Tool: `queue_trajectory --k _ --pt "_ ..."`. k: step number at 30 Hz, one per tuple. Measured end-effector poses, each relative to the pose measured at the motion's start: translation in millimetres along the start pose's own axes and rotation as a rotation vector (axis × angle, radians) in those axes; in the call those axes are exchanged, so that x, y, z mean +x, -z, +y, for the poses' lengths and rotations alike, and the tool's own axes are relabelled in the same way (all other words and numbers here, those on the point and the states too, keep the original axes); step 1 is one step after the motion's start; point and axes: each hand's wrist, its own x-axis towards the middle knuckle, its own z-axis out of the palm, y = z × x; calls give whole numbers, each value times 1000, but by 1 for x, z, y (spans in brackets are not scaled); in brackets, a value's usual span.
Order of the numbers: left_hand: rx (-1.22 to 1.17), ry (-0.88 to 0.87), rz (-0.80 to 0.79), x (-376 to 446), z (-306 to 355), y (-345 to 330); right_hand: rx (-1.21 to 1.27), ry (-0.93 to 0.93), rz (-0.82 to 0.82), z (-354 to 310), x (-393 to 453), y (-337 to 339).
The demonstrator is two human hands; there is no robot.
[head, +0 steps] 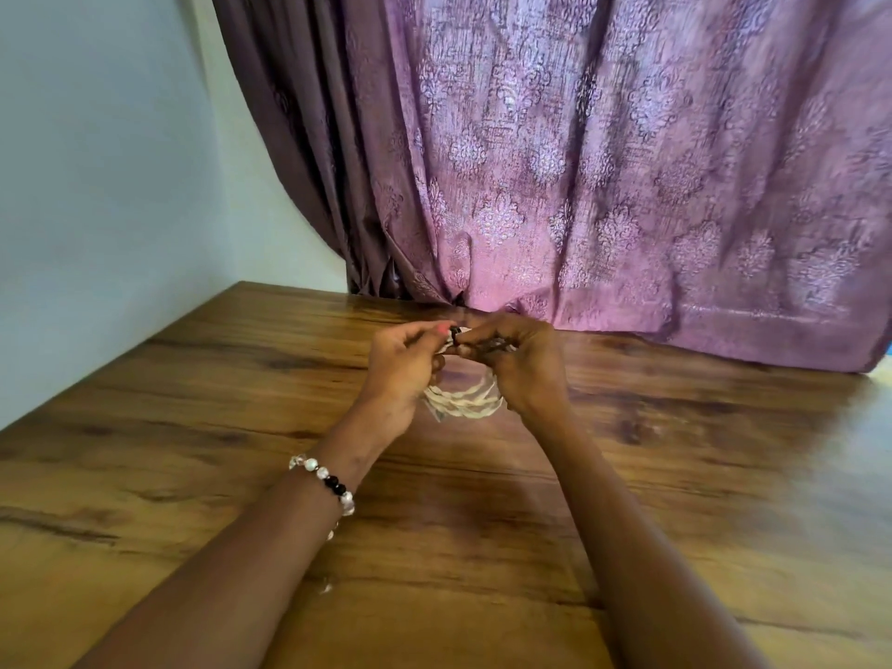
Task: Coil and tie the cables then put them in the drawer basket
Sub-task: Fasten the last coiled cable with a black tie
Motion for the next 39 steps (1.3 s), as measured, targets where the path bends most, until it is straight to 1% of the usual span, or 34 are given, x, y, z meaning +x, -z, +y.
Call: queue_trajectory --k 1,3,4,5,7,8,11,12,14,17,19,22,25,29,33,35,39 --pt "5 18 -5 1 0 1 86 -19 -7 2 1 -2" --pt "-7 66 -16 0 3 2 138 -26 -32 3 0 -3" --pt "-22 89 -30 -1 5 3 94 -19 -44 4 0 -2" --pt "-38 103 -49 -2 6 4 -8 15 -63 6 0 0" --pt "-75 131 -76 -3 7 5 -299 117 -118 7 -2 2" --pt "-80 142 -77 -4 6 6 -384 128 -147 9 -2 2" --pt "52 90 -66 -2 5 11 -421 62 -235 7 -2 0" --pt "101 54 -66 -2 5 13 -389 36 -269 6 -3 2" --pt "158 -21 -63 1 8 16 -201 -68 -320 3 -5 9" --pt "230 -126 -99 7 9 23 200 -325 -262 -1 -7 19" --pt "314 -199 -174 8 7 26 314 -455 -202 0 -6 20" --pt "486 -301 -307 9 2 24 330 -578 -198 0 -6 19" --pt "632 -374 -370 8 -1 19 335 -641 -183 1 -8 18" --pt "696 -443 -443 3 3 17 298 -729 -264 -2 -7 19" --pt "790 -620 -442 -2 6 14 355 -855 -325 -7 -7 23" --pt "849 -707 -439 -2 5 13 382 -907 -308 -9 -8 28" --pt "874 -769 -433 -1 5 13 417 -928 -230 -14 -9 32"
